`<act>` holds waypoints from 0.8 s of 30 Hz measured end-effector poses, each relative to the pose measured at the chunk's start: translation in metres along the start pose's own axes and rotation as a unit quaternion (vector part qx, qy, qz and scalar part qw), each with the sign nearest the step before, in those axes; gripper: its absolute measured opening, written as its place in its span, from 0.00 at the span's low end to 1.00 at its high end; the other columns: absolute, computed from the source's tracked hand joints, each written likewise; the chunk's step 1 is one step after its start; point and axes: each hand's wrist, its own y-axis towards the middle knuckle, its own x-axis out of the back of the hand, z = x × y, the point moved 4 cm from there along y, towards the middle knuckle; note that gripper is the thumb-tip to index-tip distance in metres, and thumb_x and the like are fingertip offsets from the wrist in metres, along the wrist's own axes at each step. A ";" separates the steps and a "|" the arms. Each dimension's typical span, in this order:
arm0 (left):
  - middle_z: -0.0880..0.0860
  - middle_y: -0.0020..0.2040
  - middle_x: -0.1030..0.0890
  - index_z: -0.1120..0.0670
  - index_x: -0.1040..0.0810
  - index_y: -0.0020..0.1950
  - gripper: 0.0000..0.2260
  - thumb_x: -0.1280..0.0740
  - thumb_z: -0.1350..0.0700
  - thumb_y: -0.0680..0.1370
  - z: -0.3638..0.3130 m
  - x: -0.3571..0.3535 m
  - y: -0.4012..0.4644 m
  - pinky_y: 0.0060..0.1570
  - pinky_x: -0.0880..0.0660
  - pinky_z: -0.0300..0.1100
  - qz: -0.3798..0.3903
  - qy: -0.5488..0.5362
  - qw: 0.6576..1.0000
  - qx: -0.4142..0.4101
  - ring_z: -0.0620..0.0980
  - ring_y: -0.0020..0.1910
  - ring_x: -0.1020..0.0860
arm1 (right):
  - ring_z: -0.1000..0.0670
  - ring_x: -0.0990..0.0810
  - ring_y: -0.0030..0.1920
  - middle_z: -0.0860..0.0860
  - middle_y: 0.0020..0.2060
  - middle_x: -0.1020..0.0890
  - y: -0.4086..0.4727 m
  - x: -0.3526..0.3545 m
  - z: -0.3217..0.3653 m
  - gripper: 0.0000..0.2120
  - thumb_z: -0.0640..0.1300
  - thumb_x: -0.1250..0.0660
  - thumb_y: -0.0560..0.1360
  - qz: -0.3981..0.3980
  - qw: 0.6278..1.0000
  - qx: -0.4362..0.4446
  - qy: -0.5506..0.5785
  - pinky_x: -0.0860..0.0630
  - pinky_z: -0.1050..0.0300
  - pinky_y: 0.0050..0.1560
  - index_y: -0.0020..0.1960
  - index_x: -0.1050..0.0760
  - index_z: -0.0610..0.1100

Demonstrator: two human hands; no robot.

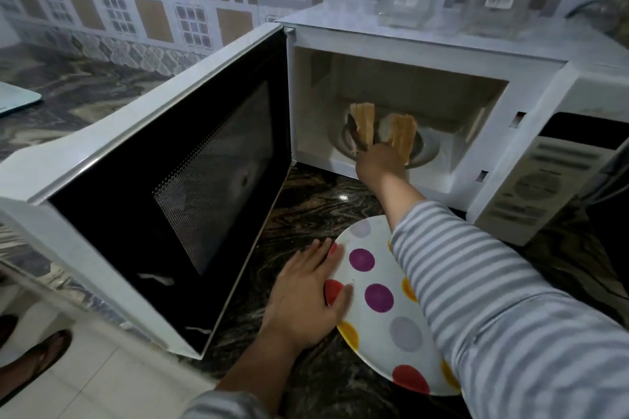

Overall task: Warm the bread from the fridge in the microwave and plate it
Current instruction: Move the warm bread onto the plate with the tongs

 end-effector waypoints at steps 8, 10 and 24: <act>0.41 0.78 0.47 0.43 0.48 0.78 0.28 0.49 0.40 0.78 -0.001 0.000 0.001 0.73 0.63 0.40 0.024 0.010 0.999 0.026 0.39 0.76 0.54 | 0.42 0.26 0.62 0.41 0.62 0.23 -0.017 0.011 -0.003 0.16 0.40 0.46 0.81 -0.008 0.999 -0.025 0.028 0.30 0.52 0.56 0.64 0.26 0.39; 0.41 0.78 0.47 0.43 0.49 0.78 0.29 0.52 0.40 0.77 -0.002 0.001 0.001 0.73 0.64 0.44 0.033 0.014 0.998 0.042 0.40 0.76 0.55 | 0.44 0.26 0.58 0.43 0.62 0.24 -0.027 0.014 -0.012 0.16 0.46 0.46 0.82 -0.009 0.998 -0.028 0.057 0.33 0.54 0.51 0.65 0.28 0.41; 0.44 0.77 0.40 0.46 0.44 0.77 0.25 0.45 0.54 0.80 0.017 0.008 0.013 0.74 0.54 0.50 0.011 -0.012 0.993 0.120 0.45 0.77 0.48 | 0.42 0.21 0.54 0.44 0.53 0.18 -0.182 0.053 -0.098 0.15 0.50 0.38 0.79 -0.016 0.994 0.080 0.070 0.27 0.55 0.48 0.63 0.26 0.45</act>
